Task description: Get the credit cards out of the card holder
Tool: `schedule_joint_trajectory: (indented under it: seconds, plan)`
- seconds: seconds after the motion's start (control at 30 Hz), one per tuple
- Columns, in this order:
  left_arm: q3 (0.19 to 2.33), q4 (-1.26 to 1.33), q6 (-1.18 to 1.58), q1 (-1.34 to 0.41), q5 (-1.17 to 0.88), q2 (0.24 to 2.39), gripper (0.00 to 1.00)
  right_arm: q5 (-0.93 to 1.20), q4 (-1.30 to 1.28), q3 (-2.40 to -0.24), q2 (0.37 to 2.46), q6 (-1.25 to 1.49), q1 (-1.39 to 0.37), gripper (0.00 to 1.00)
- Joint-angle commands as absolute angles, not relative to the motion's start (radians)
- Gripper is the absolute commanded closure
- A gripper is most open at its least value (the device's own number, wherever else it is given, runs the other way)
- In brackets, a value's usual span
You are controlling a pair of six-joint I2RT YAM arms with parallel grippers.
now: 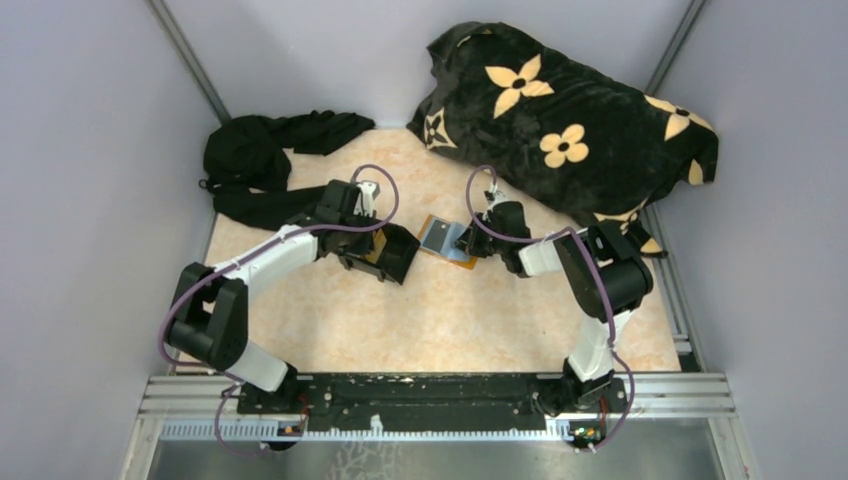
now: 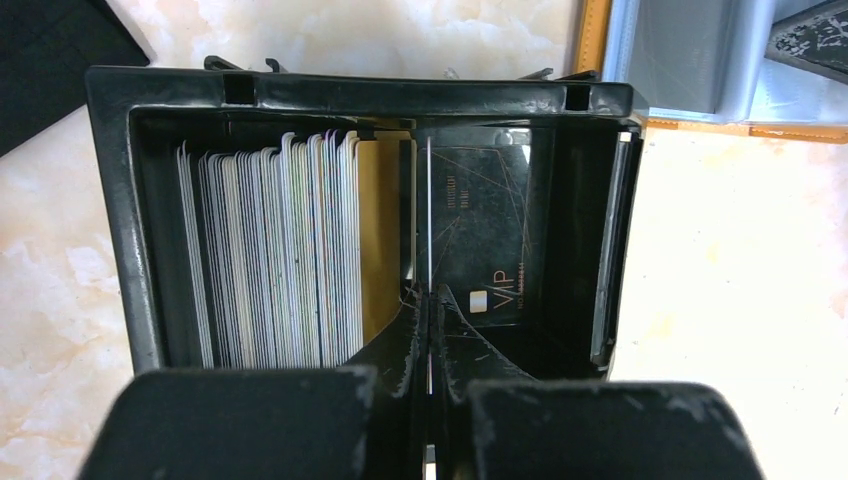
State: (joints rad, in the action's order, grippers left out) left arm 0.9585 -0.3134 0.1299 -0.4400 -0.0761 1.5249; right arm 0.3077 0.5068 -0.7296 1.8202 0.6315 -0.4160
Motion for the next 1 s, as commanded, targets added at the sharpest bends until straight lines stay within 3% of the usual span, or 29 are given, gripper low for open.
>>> schedule_joint_trajectory:
  seconds: [0.0,0.17,0.4,0.73,0.97]
  plan:
    - [0.963,-0.299,0.125,-0.433,-0.043,1.546,1.0,0.26,0.392,-0.713,1.884,0.593,-0.404,1.0]
    - [0.964,-0.308,0.13,-0.432,-0.02,1.555,0.99,0.264,0.396,-0.71,1.886,0.593,-0.403,1.0]
    - [0.974,-0.34,0.146,-0.432,0.001,1.553,0.83,0.269,0.399,-0.709,1.886,0.593,-0.402,1.0]
    - [0.994,-0.373,0.155,-0.432,0.08,1.491,0.76,0.275,0.405,-0.707,1.889,0.594,-0.402,1.0]
    - [1.025,-0.401,0.118,-0.433,0.204,1.416,0.62,0.272,0.411,-0.704,1.888,0.595,-0.402,1.0]
